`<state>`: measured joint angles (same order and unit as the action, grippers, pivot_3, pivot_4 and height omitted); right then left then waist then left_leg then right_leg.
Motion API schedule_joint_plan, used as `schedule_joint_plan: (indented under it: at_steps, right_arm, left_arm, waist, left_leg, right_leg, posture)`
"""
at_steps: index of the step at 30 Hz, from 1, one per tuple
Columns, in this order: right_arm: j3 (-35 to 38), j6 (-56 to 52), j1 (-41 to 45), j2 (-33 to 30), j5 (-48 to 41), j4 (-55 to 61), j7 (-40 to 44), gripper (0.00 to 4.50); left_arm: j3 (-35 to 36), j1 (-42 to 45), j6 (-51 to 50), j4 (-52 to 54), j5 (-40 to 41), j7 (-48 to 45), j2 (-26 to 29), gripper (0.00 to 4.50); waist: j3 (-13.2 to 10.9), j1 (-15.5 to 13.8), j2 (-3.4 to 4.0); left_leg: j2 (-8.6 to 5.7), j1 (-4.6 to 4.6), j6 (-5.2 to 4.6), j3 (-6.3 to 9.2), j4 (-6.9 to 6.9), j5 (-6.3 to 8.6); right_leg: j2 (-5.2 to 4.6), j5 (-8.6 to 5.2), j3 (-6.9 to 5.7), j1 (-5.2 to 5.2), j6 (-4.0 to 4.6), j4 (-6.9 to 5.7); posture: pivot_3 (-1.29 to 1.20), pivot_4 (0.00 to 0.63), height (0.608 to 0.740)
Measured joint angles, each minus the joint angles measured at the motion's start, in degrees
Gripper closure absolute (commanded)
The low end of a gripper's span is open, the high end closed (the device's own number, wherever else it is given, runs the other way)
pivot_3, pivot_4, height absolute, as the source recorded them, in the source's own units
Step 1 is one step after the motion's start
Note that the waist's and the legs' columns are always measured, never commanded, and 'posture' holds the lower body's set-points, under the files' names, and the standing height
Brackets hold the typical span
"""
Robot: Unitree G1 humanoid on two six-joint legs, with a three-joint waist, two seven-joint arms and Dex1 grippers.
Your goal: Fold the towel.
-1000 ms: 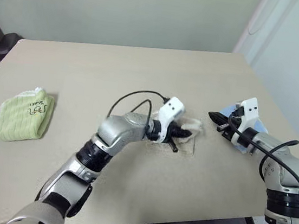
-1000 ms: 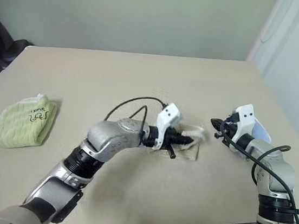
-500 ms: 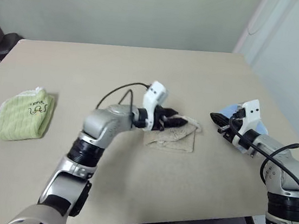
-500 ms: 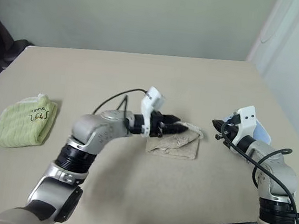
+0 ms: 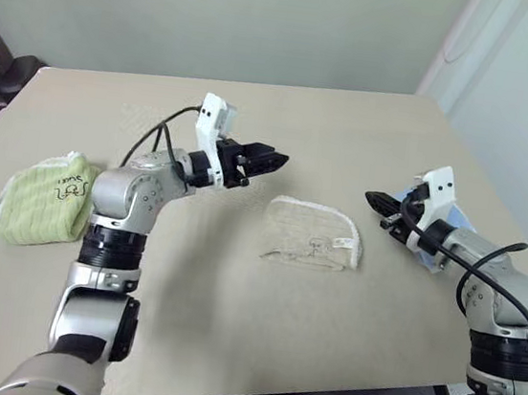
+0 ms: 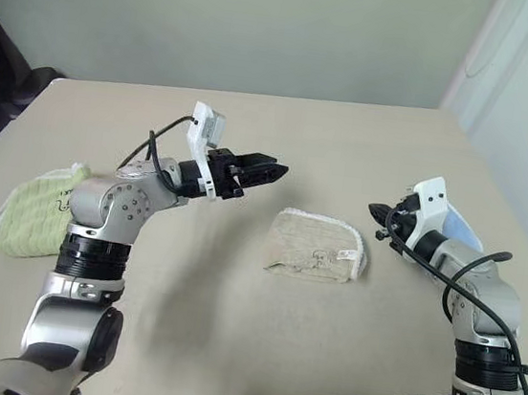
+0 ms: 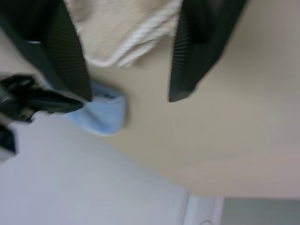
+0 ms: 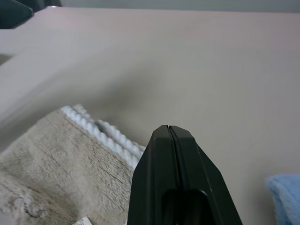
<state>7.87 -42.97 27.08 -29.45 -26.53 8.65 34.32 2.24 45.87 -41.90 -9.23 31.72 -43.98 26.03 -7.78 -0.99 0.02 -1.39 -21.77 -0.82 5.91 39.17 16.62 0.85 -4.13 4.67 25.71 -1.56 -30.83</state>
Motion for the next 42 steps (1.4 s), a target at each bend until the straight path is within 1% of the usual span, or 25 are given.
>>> schedule_joint_plan:
  at_steps: [4, 5, 8, 11, 16, 19, 23, 26, 28, 31, 34, 36, 38, 39, 40, 42]
  right_arm:
    - [-0.5, -0.6, 0.3, 0.1, -1.2, 0.5, 0.9, 4.5]
    - [-0.9, -0.8, 0.3, 0.2, -1.3, 0.7, 0.9, 4.5]
    - [-2.9, -1.4, -0.1, 1.2, -1.4, 1.4, 0.9, 4.5]
    - [-5.6, -1.9, -1.0, 2.2, -1.3, 2.1, 0.9, 4.5]
    - [-11.7, -1.7, -3.1, 3.1, 1.7, -0.6, 0.9, 4.5]
    - [-14.1, -0.7, -4.1, 3.5, 3.8, -4.0, 0.9, 4.5]
    - [-15.6, 2.6, -4.0, 3.8, 6.4, -6.0, 0.9, 4.5]
    - [-15.6, 3.8, -4.0, 4.1, 7.4, -6.7, 0.9, 4.5]
    - [-14.9, 3.9, -4.0, 4.1, 7.1, -6.2, 1.0, 4.5]
    - [-12.9, 3.8, -4.0, 3.4, 5.9, -4.4, 1.6, 4.5]
    - [-7.9, 2.2, -3.9, 1.6, 2.9, -1.2, 2.0, 4.5]
    - [-4.4, -0.3, -3.5, 0.4, 0.1, 0.7, 2.1, 4.1]
    - [-1.3, -3.5, -3.5, -0.6, -3.3, 2.2, 2.3, 3.62]
    - [1.1, -6.8, -3.6, -1.4, -6.5, 3.1, 2.6, 3.22]
    - [2.7, -9.1, -3.7, -1.9, -8.7, 3.6, 2.8, 2.91]
    - [5.6, -14.7, -3.8, -2.4, -13.0, 3.5, 2.7, 2.16]
  left_arm:
    - [-3.3, -1.6, 6.2, -2.0, -2.9, -7.4, 1.7, 4.25]
    - [-3.5, -2.1, 6.5, -2.3, -3.1, -8.8, 1.8, 4.48]
    - [-4.9, -3.6, 6.7, -2.5, -2.1, -14.9, 1.9, 4.48]
    - [-7.3, -4.4, 6.7, -2.5, -2.4, -18.8, 2.2, 4.48]
    - [-14.0, -5.4, 9.3, -5.2, -8.7, -21.2, 2.2, 4.48]
    - [-18.6, -6.4, 12.9, -9.6, -14.4, -21.2, 2.2, 4.48]
    - [-20.5, -6.8, 18.5, -13.0, -18.5, -20.8, 0.9, 4.48]
    - [-18.9, -6.8, 19.7, -16.0, -18.4, -20.0, -0.9, 4.48]
    - [-15.9, -6.8, 18.9, -17.8, -16.9, -18.7, -2.6, 4.48]
    - [-9.5, -6.8, 15.9, -18.4, -12.6, -16.5, -4.0, 4.48]
    - [-1.2, -5.8, 12.0, -18.1, -7.2, -13.4, -4.0, 4.48]
    - [3.0, -5.1, 10.3, -17.1, -4.4, -11.9, -3.2, 4.5]
    - [5.0, -5.1, 9.6, -15.6, -3.6, -11.3, -1.9, 4.5]
    - [5.7, -5.4, 9.5, -14.8, -3.5, -11.0, -1.0, 4.5]
    - [5.9, -5.9, 9.5, -14.3, -3.5, -10.9, -0.2, 4.5]
    - [6.0, -7.3, 9.3, -13.4, -3.5, -10.9, 0.0, 4.5]
  waist:
    - [0.0, 0.0, -0.01]
    - [0.0, 0.0, 0.0]
    - [0.0, 0.0, -0.01]
    - [0.0, 0.0, -0.02]
    - [0.0, 0.0, -0.01]
    - [0.0, 0.0, -0.01]
    - [0.3, 0.0, -0.1]
    - [0.4, 0.0, 0.02]
    - [0.4, 0.0, 0.05]
    - [0.3, 0.1, 0.07]
    - [0.3, 0.2, 0.1]
    - [0.3, 0.2, 0.1]
    - [0.3, 0.2, 0.1]
    - [0.3, 0.1, 0.11]
    - [0.4, 0.1, 0.1]
    - [0.4, 0.0, 0.08]
  left_leg:
    - [-0.01, -0.04, -0.01, 0.02, 0.02, 0.01]
    - [-0.01, -0.05, -0.01, 0.02, 0.02, 0.0]
    - [-0.01, -0.11, -0.01, 0.04, 0.02, 0.0]
    - [0.0, -0.09, -0.01, 0.06, 0.03, 0.0]
    - [0.0, -0.1, -0.03, 0.07, 0.08, -0.01]
    - [0.0, -0.11, -0.03, 0.07, 0.07, -0.01]
    - [0.0, 0.01, -0.03, 0.13, 0.06, -0.01]
    - [-0.04, 0.13, -0.06, 0.12, 0.08, -0.01]
    - [-0.04, 0.04, -0.01, 0.12, 0.09, 0.01]
    - [-0.03, -0.23, 0.21, 0.11, 0.09, 0.1]
    - [0.01, -0.19, -0.04, 0.1, 0.0, -0.12]
    - [0.0, -0.18, 0.0, 0.07, -0.04, -0.06]
    - [0.0, -0.17, -0.02, 0.05, -0.05, 0.04]
    - [0.0, -0.17, -0.04, 0.03, -0.05, 0.08]
    - [-0.01, -0.14, -0.08, 0.01, -0.03, 0.13]
    - [-0.06, -0.14, -0.1, 0.01, 0.02, 0.17]
  right_leg:
    - [-0.01, 0.0, 0.0, 0.0, 0.0, 0.0]
    - [-0.01, 0.0, 0.0, 0.02, 0.0, 0.0]
    - [-0.01, 0.01, -0.01, 0.07, 0.02, 0.0]
    - [-0.01, 0.01, -0.01, 0.05, 0.02, 0.0]
    - [-0.02, 0.01, -0.01, 0.05, 0.02, 0.0]
    - [-0.03, 0.01, -0.01, 0.07, 0.02, -0.01]
    - [-0.02, 0.01, -0.04, -0.05, 0.02, -0.01]
    - [-0.05, -0.01, -0.02, -0.24, 0.0, 0.0]
    - [-0.05, -0.02, -0.01, -0.21, -0.02, 0.02]
    - [-0.03, -0.02, -0.02, 0.08, -0.02, 0.03]
    - [0.0, -0.01, -0.03, 0.1, -0.01, 0.0]
    - [0.0, -0.01, -0.03, 0.1, -0.02, 0.0]
    - [0.0, -0.09, -0.03, 0.1, -0.13, 0.01]
    - [0.0, -0.16, -0.01, 0.08, -0.18, 0.01]
    - [0.0, -0.2, -0.01, 0.04, -0.21, 0.01]
    - [-0.03, -0.24, 0.0, 0.01, -0.23, 0.02]
  posture:
    - [0.0, 0.15, 0.74]
    - [0.0, 0.15, 0.74]
    - [0.0, 0.15, 0.74]
    - [0.0, 0.15, 0.74]
    - [0.0, 0.15, 0.74]
    - [0.0, 0.15, 0.74]
    - [0.0, 0.15, 0.74]
    - [0.0, 0.15, 0.74]
    - [0.0, 0.15, 0.74]
    - [0.0, 0.15, 0.74]
    - [0.0, 0.15, 0.74]
    - [0.0, 0.15, 0.74]
    - [0.0, 0.15, 0.74]
    - [0.0, 0.15, 0.74]
    - [0.0, 0.15, 0.74]
    - [0.0, 0.15, 0.74]
